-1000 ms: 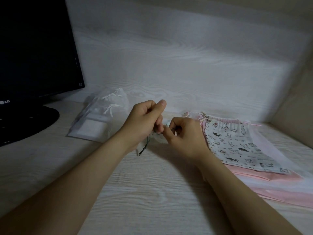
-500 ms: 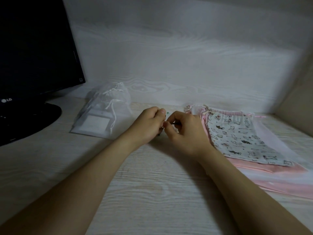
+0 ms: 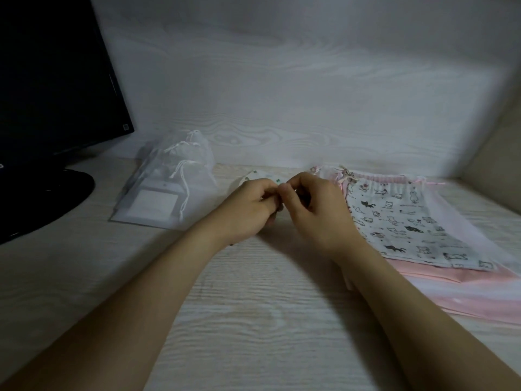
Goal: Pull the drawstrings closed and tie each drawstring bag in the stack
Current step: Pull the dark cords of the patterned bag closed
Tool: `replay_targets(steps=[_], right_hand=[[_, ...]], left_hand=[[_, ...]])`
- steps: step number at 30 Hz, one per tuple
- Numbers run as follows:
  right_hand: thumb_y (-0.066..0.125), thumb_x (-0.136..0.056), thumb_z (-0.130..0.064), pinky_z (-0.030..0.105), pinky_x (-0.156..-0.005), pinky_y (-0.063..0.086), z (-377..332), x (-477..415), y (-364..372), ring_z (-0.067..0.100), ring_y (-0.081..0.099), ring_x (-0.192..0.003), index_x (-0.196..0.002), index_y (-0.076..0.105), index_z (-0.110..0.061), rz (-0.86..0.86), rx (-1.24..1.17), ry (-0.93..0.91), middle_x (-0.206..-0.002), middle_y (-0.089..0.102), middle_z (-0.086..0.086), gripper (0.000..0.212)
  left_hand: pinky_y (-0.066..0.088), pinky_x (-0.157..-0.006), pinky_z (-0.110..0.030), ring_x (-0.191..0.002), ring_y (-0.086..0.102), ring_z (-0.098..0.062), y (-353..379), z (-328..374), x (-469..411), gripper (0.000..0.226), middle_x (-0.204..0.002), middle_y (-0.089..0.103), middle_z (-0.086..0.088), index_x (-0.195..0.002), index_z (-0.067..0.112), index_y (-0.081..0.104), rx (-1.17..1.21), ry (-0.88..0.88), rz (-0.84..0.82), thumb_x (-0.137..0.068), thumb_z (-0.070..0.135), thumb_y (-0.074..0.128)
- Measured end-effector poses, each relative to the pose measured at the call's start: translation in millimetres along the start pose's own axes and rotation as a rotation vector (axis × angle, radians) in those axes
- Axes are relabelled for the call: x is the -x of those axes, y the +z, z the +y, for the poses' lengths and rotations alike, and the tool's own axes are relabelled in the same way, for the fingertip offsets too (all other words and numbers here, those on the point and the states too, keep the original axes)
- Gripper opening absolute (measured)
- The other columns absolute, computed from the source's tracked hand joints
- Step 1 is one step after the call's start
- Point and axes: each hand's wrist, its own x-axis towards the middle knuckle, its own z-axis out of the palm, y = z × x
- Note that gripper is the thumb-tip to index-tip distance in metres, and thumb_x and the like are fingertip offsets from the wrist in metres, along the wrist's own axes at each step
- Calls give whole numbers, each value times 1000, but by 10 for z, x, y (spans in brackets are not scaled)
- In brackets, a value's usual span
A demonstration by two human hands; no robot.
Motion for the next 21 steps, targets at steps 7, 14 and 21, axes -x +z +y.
replay_targets(steps=[7, 14, 21], right_hand=[[64, -101, -28, 13, -54, 37, 33, -26, -18, 4, 56, -54, -88, 69, -17, 48, 15, 11, -62, 65, -11, 18], [60, -92, -50, 39, -66, 56, 87, -53, -75, 6, 64, -70, -83, 68, -28, 94, 202, -62, -74, 70, -8, 26], [65, -94, -38, 42, -58, 51, 27, -33, 26, 10, 49, -51, -92, 67, -24, 66, 240, -76, -53, 48, -9, 14]], left_hand=[[48, -65, -24, -65, 59, -9, -20, -32, 11, 24, -68, 62, 8, -94, 14, 69, -26, 67, -45, -110, 11, 51], [53, -67, -23, -72, 67, -10, -103, -97, -38, 24, -86, 73, -1, -122, 7, 73, 162, 34, 42, -110, 6, 52], [54, -67, -26, -73, 67, -14, -78, -113, -41, 25, -92, 74, -8, -122, 8, 73, 273, 8, 22, -110, 6, 51]])
